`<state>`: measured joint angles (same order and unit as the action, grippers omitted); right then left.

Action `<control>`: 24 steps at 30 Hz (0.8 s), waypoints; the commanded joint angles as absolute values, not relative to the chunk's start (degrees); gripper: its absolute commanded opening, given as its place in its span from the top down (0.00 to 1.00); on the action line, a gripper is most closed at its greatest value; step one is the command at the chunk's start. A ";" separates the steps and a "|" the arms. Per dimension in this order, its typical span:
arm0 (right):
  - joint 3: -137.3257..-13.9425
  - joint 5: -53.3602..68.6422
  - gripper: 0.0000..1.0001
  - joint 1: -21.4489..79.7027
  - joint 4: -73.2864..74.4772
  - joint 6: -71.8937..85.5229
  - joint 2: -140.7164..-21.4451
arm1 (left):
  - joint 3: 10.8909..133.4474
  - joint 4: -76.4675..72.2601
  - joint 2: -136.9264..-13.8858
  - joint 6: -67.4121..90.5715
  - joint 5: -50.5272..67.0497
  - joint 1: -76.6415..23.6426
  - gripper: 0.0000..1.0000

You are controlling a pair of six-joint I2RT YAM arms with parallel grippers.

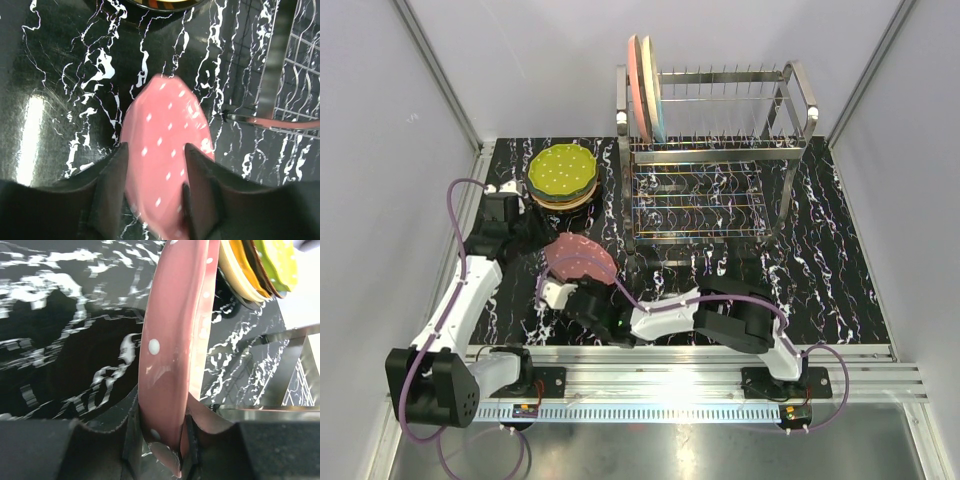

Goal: Load the plates into the dish rack
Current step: Pass the plate from the left arm to the right, then insert the plate into the dish rack

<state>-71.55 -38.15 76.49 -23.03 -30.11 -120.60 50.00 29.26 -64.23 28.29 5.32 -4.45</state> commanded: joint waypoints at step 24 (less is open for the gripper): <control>-68.73 -50.01 1.00 92.37 -4.49 -0.70 -97.75 | 51.59 28.65 -57.57 27.51 0.79 -3.60 0.05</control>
